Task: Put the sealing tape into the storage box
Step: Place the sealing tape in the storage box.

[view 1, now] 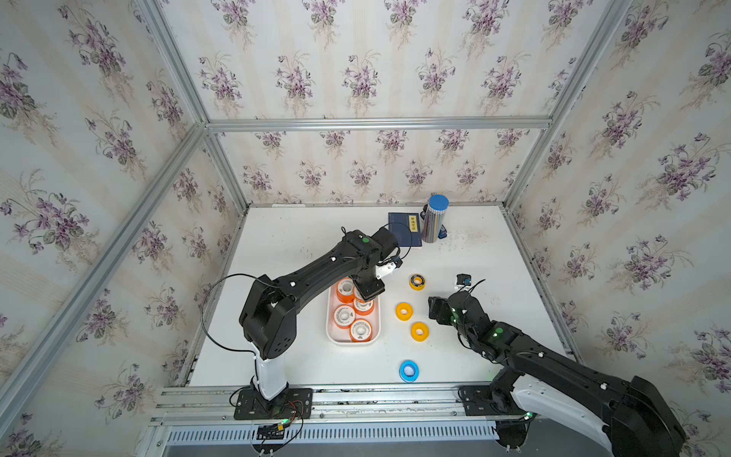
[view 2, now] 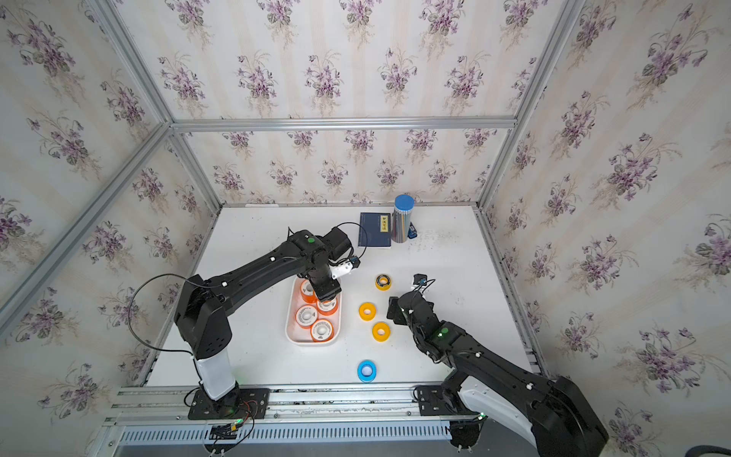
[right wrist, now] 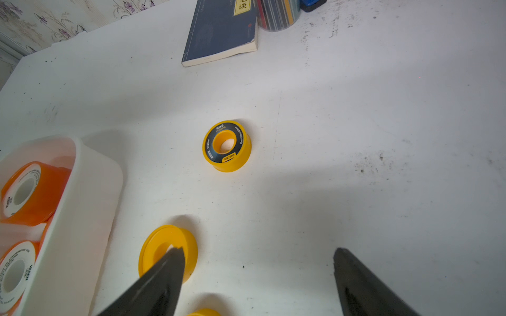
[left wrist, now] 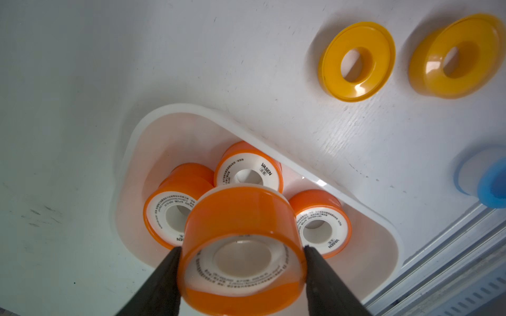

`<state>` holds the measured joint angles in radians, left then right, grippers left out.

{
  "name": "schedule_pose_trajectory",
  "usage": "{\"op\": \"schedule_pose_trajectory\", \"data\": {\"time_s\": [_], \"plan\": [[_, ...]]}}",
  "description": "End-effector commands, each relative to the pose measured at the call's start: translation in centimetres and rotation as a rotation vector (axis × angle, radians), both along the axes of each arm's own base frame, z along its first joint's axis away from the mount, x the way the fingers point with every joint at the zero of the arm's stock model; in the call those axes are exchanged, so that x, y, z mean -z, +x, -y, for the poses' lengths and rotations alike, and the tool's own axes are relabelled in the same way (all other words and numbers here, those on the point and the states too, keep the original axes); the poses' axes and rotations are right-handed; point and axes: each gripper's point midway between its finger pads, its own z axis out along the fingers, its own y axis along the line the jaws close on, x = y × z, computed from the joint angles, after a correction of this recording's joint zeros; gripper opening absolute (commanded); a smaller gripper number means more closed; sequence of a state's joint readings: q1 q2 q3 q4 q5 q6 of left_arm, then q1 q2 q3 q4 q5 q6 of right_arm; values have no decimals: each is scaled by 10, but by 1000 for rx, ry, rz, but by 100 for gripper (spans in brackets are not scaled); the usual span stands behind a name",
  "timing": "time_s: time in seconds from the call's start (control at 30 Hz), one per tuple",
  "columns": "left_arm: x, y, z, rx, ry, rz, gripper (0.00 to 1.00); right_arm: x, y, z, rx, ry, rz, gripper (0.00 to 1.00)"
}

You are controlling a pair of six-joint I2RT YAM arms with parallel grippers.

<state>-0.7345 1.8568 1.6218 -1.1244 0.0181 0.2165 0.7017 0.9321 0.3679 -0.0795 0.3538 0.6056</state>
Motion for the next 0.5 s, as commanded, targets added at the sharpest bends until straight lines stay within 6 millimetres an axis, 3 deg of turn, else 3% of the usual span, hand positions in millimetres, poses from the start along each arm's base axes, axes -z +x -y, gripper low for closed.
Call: {"op": "schedule_pose_trajectory", "data": {"time_s": [0.0, 0.47], "plan": [[8, 7, 9, -54, -75, -8, 63, -4, 3, -1, 6, 9, 13, 89], [53, 14, 5, -90, -15, -71, 66, -3, 2, -2, 2, 10, 9, 89]]}}
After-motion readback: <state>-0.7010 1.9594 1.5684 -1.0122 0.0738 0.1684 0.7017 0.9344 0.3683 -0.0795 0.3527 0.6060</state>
